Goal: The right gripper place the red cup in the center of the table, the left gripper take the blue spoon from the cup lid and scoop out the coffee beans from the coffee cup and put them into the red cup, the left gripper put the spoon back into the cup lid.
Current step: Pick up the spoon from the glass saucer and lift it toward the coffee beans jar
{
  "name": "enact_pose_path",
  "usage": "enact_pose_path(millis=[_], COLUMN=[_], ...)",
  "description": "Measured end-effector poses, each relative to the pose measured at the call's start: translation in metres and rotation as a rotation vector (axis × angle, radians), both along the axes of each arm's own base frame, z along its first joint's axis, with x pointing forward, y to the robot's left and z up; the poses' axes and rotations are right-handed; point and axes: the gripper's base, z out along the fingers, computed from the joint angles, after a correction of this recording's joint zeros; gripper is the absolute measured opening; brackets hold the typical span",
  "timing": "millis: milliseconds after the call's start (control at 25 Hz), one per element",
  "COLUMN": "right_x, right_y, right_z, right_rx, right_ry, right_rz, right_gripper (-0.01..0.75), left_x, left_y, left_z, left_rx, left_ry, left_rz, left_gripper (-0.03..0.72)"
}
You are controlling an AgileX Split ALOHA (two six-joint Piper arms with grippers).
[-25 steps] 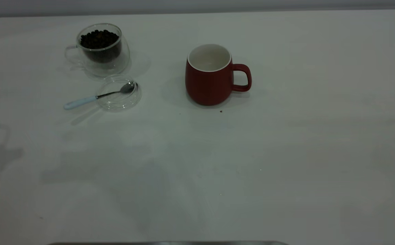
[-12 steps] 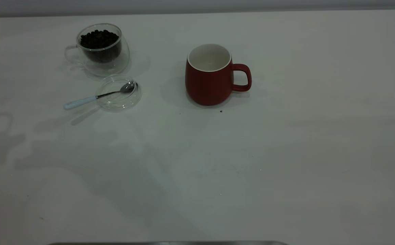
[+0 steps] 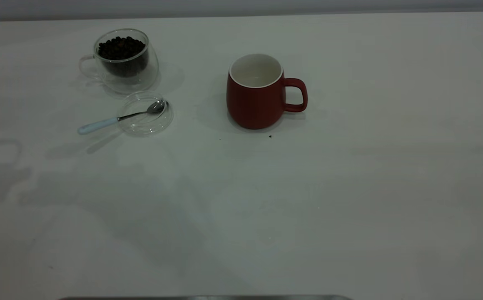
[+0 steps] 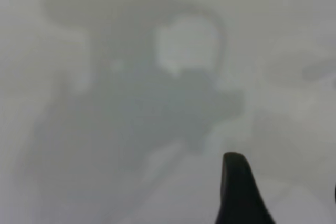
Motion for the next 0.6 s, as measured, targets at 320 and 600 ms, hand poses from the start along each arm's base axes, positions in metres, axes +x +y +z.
enact_pose_path(millis=[320,600], right_x=[0.0,0.0], right_y=[0.0,0.0], right_z=[0.0,0.0], right_rx=[0.0,0.0], right_ry=[0.0,0.0], right_rz=[0.0,0.0], right_gripper=[0.55,0.55], left_x=[0.022,0.049], left_y=[-0.008,-0.019], left_z=[-0.024,-0.064], left_rx=[-0.096,-0.264], left_ry=[0.129,0.136], left_rz=[-0.061,-0.099], left_gripper=[0.532,0.533])
